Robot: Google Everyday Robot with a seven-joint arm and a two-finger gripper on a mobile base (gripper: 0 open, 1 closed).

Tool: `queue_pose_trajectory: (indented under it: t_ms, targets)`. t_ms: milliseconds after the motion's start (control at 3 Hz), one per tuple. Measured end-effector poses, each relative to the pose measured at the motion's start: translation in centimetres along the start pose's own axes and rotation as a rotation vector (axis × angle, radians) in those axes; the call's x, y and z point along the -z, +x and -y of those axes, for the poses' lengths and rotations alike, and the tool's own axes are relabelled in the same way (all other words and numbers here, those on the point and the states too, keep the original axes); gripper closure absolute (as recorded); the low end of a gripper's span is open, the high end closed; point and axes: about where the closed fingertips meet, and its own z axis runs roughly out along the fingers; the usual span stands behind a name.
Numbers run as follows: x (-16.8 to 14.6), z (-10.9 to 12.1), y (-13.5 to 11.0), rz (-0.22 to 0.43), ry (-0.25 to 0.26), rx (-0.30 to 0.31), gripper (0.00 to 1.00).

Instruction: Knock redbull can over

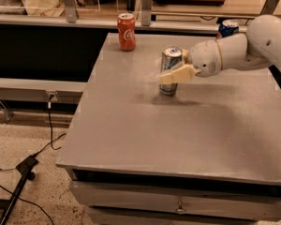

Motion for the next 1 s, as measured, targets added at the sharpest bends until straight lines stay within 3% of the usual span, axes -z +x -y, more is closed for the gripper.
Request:
queue_pose_trajectory:
  t_ms: [333,667,1000]
  targets:
    - [-1.1,-0.4,-1.3,-0.061,-0.016,0.015,0.88]
    - [-2.5,-2.1,-5.1,-0.248,0.014,0.109,1.0]
    - [-2.1,-3.0,-6.0,-0.466,0.075,0.187,1.0]
